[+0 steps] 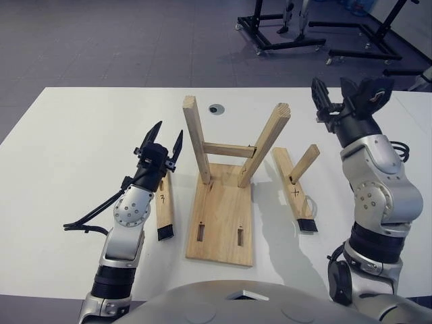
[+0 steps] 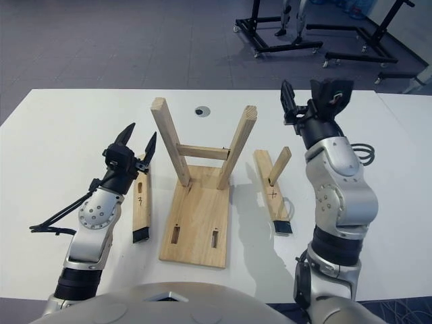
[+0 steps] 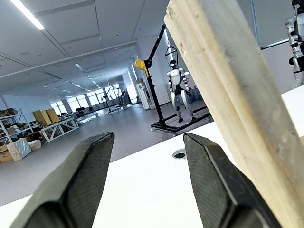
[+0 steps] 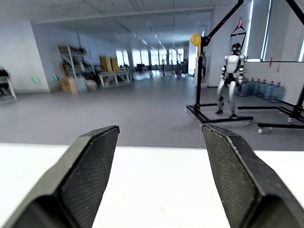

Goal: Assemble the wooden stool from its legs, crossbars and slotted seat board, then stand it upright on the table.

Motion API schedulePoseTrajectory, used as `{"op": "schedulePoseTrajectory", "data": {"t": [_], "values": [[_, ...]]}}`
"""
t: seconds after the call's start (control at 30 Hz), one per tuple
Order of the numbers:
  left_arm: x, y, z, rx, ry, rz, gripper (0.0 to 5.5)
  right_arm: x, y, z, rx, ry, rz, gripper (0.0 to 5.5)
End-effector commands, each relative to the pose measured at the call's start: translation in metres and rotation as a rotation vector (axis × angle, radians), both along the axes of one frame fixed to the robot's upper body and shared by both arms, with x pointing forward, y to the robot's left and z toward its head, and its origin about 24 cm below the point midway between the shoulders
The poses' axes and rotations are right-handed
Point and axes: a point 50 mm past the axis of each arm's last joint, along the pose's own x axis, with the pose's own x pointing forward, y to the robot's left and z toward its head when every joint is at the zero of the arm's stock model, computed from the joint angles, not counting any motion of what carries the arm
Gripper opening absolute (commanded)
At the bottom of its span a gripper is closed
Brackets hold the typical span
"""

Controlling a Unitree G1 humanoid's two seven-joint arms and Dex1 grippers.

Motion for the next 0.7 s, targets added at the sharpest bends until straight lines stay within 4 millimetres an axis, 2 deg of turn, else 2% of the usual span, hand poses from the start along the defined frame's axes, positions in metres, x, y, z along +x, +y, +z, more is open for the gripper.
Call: {"op": "schedulePoseTrajectory", "data": {"t": [0.03,0.1,0.23,0.3,0.4,0.47,0.53,0.6,0.67,0.7], "values": [[0.002,-0.004,-0.003,-0.005,0.011,-0.017,2.65,-0.005,-0.003,-0.071,-0.089,0.285,-0.032,3.22],[0.003,-0.005,-0.004,-0.005,0.011,-0.022,2.65,-0.011,-0.005,-0.087,-0.089,0.329,-0.047,3.22],[0.002,0.000,-0.005,-0.003,0.012,-0.005,2.65,-0.006,-0.007,-0.076,-0.055,0.264,-0.061,3.22],[0.003,0.000,-0.005,-0.004,0.012,-0.003,2.65,-0.005,-0.009,-0.065,-0.036,0.209,-0.068,3.22],[0.002,-0.001,-0.005,-0.009,0.010,0.004,2.65,-0.002,-0.013,-0.038,0.025,0.071,-0.075,3.22],[0.001,0.000,-0.005,-0.011,0.009,0.007,2.65,0.000,-0.021,-0.017,0.089,-0.014,-0.106,3.22],[0.000,0.001,-0.006,-0.012,0.011,0.011,2.65,0.005,-0.035,-0.010,0.188,0.003,-0.139,3.22],[-0.001,0.001,-0.006,-0.011,0.012,0.013,2.65,0.006,-0.052,-0.015,0.211,0.044,-0.190,3.22],[-0.002,0.001,-0.005,-0.015,0.009,0.022,2.65,-0.002,-0.064,-0.029,0.152,0.105,-0.226,3.22],[-0.002,0.000,-0.005,-0.018,0.008,0.022,2.65,-0.012,-0.067,-0.042,0.105,0.152,-0.225,3.22]]}}
